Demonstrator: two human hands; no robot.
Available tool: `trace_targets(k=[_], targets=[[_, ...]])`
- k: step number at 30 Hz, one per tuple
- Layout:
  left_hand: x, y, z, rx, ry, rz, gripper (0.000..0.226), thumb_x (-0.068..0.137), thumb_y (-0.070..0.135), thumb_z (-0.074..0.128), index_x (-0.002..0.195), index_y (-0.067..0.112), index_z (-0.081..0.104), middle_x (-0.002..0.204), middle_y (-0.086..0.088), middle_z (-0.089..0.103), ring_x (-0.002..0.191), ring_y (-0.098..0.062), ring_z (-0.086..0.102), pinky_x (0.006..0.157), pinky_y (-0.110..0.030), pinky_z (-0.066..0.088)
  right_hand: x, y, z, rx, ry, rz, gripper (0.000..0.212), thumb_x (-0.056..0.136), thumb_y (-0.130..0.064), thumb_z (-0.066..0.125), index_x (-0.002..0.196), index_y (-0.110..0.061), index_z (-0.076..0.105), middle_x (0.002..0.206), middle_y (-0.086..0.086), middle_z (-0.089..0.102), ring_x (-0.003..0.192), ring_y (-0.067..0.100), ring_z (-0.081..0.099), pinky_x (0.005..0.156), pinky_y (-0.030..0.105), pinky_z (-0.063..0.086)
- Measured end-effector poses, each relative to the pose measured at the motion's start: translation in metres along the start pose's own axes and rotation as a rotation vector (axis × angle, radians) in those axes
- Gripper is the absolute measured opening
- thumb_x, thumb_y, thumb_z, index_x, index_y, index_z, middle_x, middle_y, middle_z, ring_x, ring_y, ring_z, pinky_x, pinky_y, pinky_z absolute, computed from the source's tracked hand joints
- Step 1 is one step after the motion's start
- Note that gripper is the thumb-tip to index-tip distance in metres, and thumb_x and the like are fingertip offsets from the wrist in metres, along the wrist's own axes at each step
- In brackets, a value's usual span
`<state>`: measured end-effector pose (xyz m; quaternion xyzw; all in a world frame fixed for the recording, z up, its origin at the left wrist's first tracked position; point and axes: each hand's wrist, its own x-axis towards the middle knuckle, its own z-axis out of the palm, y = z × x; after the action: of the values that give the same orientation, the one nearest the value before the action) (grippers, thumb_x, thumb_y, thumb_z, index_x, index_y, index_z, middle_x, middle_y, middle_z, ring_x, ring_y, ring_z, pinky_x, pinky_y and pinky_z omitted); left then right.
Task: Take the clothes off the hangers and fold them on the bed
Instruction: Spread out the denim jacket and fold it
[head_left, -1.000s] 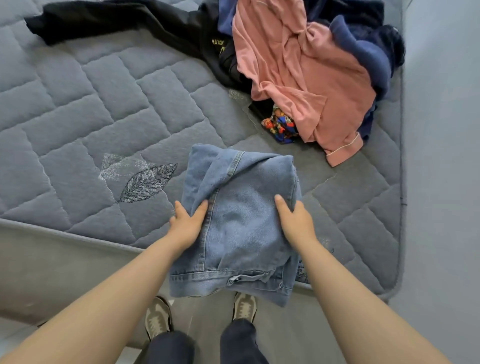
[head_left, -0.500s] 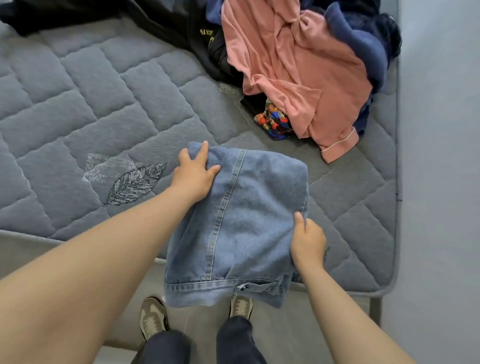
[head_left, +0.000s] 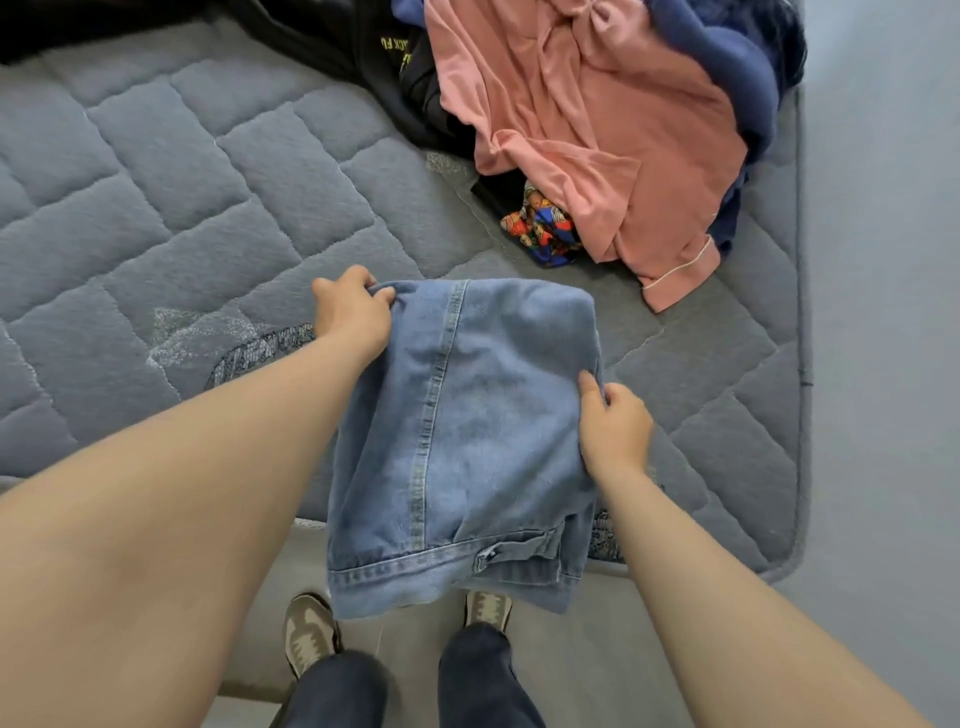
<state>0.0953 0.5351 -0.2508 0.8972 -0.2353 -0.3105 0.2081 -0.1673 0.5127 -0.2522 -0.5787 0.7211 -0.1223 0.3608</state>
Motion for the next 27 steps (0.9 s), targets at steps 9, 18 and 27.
trace_targets(k=[9,18,27], targets=[[-0.061,-0.085,-0.01,-0.406,-0.482,-0.402,0.103,0.049,0.076,0.072,0.124,0.008,0.053,0.129,-0.019,0.057,0.1,-0.031,0.063,0.083,-0.042,0.053,-0.067,0.033,0.009,0.037,-0.103,0.183,0.074,0.079,-0.053,0.071,0.135,-0.014,0.043,0.131,0.009,0.046,0.124,0.026,0.042,0.102,0.039,0.036],[-0.088,-0.101,0.0,-0.456,-0.342,-0.338,0.06,0.059,0.057,0.083,0.101,0.016,0.069,0.104,-0.004,0.071,0.093,-0.022,0.067,0.089,-0.04,0.054,-0.047,0.031,0.003,0.392,-0.306,0.405,0.045,0.075,-0.026,0.082,0.112,-0.009,0.064,0.105,0.006,0.072,0.092,0.022,0.069,0.081,0.037,0.057],[-0.127,-0.051,-0.088,-0.538,-0.081,-0.076,0.03,0.074,0.044,0.078,0.097,0.027,0.068,0.092,0.012,0.07,0.088,-0.01,0.065,0.076,-0.028,0.049,-0.071,-0.056,-0.051,0.416,-0.275,0.023,0.022,0.08,-0.025,0.076,0.095,-0.02,0.062,0.094,-0.001,0.07,0.084,0.014,0.068,0.068,0.03,0.053]])
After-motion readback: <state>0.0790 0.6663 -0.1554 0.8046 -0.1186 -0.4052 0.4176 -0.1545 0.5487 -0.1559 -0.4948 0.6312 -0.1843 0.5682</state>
